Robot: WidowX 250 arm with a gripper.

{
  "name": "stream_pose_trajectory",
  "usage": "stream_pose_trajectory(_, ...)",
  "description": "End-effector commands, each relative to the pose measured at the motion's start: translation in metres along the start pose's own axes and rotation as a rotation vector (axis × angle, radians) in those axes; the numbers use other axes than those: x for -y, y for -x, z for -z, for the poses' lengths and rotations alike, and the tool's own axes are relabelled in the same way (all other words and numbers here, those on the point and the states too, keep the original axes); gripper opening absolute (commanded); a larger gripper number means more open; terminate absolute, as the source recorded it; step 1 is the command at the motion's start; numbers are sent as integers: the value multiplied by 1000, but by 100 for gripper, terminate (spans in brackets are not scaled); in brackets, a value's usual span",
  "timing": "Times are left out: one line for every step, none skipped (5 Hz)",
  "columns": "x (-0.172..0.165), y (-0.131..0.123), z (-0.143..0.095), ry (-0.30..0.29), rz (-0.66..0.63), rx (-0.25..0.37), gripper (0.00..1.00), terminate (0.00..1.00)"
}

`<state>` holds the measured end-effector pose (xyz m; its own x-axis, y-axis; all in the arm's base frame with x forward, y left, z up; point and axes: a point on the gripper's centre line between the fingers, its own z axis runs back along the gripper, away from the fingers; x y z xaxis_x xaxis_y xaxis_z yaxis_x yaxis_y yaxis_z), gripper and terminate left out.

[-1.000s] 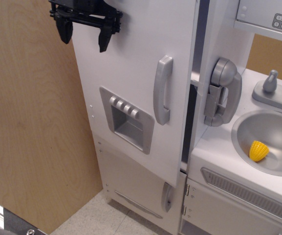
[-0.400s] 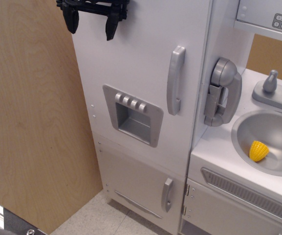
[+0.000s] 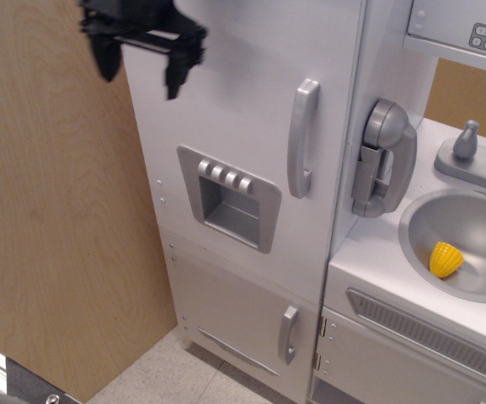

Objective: Close fridge

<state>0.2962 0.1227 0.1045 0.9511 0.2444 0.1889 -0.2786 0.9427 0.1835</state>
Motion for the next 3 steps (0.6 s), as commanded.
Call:
stream_pose_trajectory(-18, 17, -24, -2, 52, 75, 100, 0)
stream_pose_trajectory(-18, 17, -24, -2, 52, 75, 100, 0)
stream_pose_trajectory(-18, 17, -24, -2, 52, 75, 100, 100)
